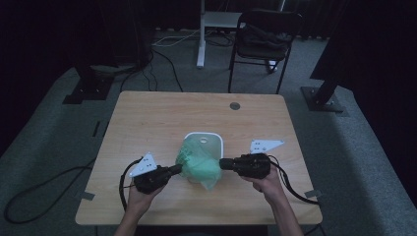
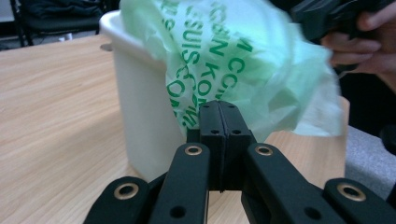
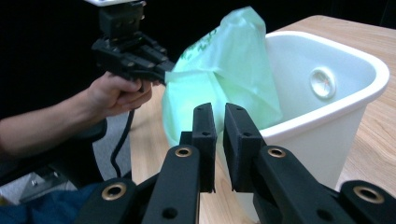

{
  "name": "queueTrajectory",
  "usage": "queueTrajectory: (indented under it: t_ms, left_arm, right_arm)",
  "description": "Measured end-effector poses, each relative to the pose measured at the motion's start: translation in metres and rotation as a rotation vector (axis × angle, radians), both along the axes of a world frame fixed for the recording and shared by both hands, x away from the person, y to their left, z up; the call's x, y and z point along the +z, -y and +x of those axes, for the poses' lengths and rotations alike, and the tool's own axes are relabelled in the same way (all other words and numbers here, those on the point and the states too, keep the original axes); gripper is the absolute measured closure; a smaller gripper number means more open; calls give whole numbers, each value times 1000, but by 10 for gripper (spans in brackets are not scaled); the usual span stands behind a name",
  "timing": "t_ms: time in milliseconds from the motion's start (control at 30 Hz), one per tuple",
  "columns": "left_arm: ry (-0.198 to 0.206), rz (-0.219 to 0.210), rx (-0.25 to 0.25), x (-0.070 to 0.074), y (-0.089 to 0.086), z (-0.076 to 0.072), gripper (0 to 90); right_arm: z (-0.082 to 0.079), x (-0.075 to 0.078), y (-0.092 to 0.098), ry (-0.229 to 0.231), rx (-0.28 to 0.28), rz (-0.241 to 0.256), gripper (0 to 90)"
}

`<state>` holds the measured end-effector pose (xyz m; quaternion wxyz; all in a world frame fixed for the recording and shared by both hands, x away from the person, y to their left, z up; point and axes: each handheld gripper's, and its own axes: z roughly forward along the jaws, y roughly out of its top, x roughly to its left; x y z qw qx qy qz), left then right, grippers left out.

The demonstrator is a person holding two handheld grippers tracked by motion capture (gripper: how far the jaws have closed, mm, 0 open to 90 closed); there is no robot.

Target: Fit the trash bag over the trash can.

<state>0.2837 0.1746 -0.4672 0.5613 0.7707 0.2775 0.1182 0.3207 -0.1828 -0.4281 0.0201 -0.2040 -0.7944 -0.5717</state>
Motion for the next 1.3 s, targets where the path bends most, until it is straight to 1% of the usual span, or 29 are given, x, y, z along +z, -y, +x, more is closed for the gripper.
queueTrajectory:
  t_ms: [33,67,133,167,200,267,300,333,367,400,467,500,567,600,633,700,733,767,800,867,900,1033,1067,1100,1133,1167,1233,1267,1300]
  left_arm:
    - [-3,7,3,-1,0,1,900]
    - [-6,15,11,-4,0,2,900]
    - [-7,24,15,-5,1,2,900]
    - [-7,24,15,-5,1,2,900]
    - [-8,28,11,-6,2,3,900]
    - [-16,43,8,-7,4,4,899]
    - [-19,54,13,-8,5,4,892]
    - [-19,54,13,-8,5,4,886]
    - [-19,67,15,-8,5,5,886]
    - [-22,68,17,-9,5,5,878]
    - [-20,63,18,-8,5,5,850]
    - [-11,45,19,-6,2,3,824]
    - [1,37,17,-3,-1,-1,769]
    - [1,37,17,-3,-1,-1,740]
    - [13,32,17,-1,-3,-4,700]
    - [36,25,26,4,-8,-11,648]
    - [36,25,26,4,-8,-11,628]
    - [57,17,22,8,-11,-16,607]
    - [57,17,22,8,-11,-16,589]
    - [87,3,11,17,-12,-22,572]
    - [87,3,11,17,-12,-22,560]
    - [114,2,-10,26,-3,-24,524]
    - [118,3,-13,27,0,-23,524]
    - [128,6,-23,29,7,-22,513]
    - [128,6,-23,29,7,-22,509]
    - [141,23,-21,30,15,-21,504]
    - [145,24,-21,30,19,-21,501]
    - [157,46,7,31,26,-19,501]
    - [160,56,23,31,28,-17,504]
  right_arm:
    - [0,0,0,0,0,0,829]
    - [-1,1,0,8,4,-6,791]
    - [-2,2,0,12,9,8,752]
    - [-2,2,0,12,9,8,752]
    - [-2,4,-1,17,-6,19,656]
    - [-1,5,-4,16,-20,19,609]
    - [0,4,-6,16,-28,15,599]
    - [0,4,-7,19,-30,9,595]
    - [0,4,-7,19,-30,9,595]
    - [-1,2,-11,26,-22,-2,584]
    - [-1,2,-12,23,-17,2,584]
    - [-2,1,-14,30,-4,-2,592]
    - [-2,0,-15,36,-4,-10,617]
    - [-2,0,-15,36,-4,-10,617]
    - [-2,0,-15,40,-8,-18,660]
    - [-4,2,-16,58,-15,-37,693]
    - [-4,2,-16,58,-15,-37,693]
    - [-5,3,-18,81,-21,-62,724]
    - [-6,3,-19,87,-24,-69,733]
    - [-6,4,-21,98,-29,-82,753]
    - [-6,4,-22,100,-28,-82,754]
    - [-6,3,-23,101,-27,-81,759]
    - [-6,3,-23,101,-27,-81,759]
    - [-6,3,-22,100,-26,-81,759]
    - [-6,3,-22,100,-26,-81,759]
    - [-5,3,-22,101,-24,-82,758]
    - [-5,3,-22,99,-23,-80,755]
    - [-5,3,-22,100,-21,-81,754]
    - [-5,3,-22,100,-20,-81,753]
